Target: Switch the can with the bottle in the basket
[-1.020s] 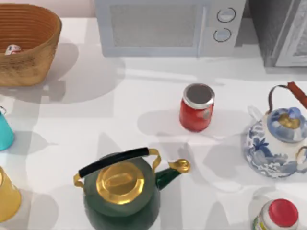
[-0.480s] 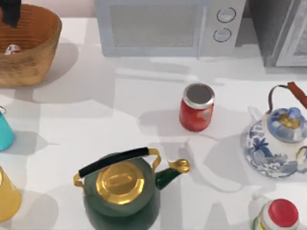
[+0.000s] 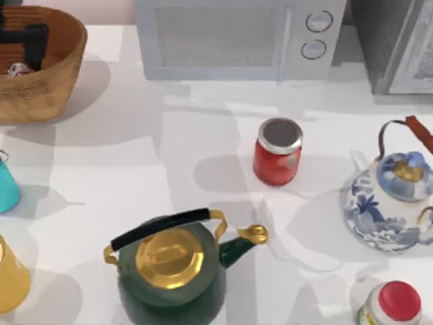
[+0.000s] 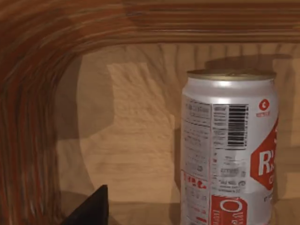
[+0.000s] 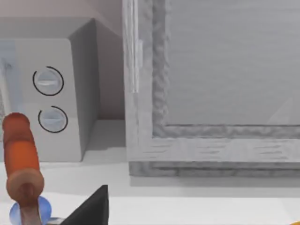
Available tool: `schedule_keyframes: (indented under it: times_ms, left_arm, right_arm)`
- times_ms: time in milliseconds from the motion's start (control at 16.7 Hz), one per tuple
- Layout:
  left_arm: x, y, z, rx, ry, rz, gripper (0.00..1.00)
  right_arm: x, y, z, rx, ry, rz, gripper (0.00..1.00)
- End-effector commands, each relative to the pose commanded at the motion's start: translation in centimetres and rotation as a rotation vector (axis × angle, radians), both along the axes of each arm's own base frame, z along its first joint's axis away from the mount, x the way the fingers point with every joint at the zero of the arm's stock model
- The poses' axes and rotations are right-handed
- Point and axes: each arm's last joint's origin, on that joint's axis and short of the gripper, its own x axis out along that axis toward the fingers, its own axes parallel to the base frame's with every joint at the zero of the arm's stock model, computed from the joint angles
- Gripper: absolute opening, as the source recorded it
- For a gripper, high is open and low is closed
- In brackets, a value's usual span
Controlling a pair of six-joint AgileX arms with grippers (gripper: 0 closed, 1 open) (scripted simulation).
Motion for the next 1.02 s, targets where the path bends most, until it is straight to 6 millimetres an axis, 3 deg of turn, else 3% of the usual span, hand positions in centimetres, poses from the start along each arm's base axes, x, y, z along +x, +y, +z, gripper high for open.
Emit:
schedule_keyframes:
  times_ms: [360,840,1020]
  left_arm:
    - [0.1,-0.3,-0.4,0.0,0.006,-0.004,1.0]
    - [1.3,-0.3,-5.9,0.0,0.002,0.0,1.0]
    - [1.3,-0.3,-6.0,0.0,0.003,0.0,1.0]
  right_arm:
    - [0.0,0.0,0.0,0.0,0.0,0.0,1.0]
    - [0.0,0.0,0.0,0.0,0.0,0.0,1.0]
    - [0.0,0.0,0.0,0.0,0.0,0.0,1.0]
